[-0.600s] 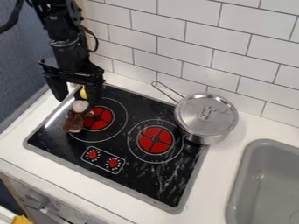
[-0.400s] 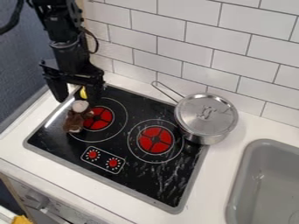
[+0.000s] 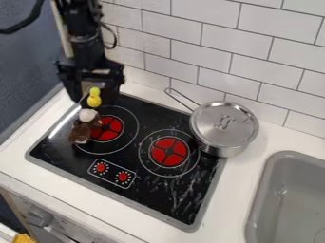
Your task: Move the yellow knife to bottom of burner
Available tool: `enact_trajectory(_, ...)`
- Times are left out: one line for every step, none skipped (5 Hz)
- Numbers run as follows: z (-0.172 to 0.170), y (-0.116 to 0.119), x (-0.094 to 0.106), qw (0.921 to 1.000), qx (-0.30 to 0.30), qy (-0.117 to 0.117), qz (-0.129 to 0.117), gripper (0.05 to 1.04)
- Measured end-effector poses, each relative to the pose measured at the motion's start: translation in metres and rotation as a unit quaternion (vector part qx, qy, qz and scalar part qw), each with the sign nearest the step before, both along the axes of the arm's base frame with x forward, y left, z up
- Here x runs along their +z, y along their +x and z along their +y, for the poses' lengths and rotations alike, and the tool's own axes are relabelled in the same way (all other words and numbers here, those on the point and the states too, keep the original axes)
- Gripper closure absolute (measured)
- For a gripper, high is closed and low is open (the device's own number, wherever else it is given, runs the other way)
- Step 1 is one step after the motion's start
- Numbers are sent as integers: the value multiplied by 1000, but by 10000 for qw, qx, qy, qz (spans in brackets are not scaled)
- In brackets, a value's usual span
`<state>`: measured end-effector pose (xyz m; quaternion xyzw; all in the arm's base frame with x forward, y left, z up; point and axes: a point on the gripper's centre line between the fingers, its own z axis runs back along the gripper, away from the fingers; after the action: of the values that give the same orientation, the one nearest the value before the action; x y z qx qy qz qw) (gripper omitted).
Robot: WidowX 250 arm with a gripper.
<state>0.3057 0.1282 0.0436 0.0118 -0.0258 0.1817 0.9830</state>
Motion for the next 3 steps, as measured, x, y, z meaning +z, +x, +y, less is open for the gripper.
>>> enact_trajectory(4, 15, -3, 9997, 234, -77, -8, 83)
enact_trajectory(5, 22, -7, 9987, 394, 131, -288, 83)
enact_trajectory(9, 24, -18, 9976, 550, 315, -265, 83)
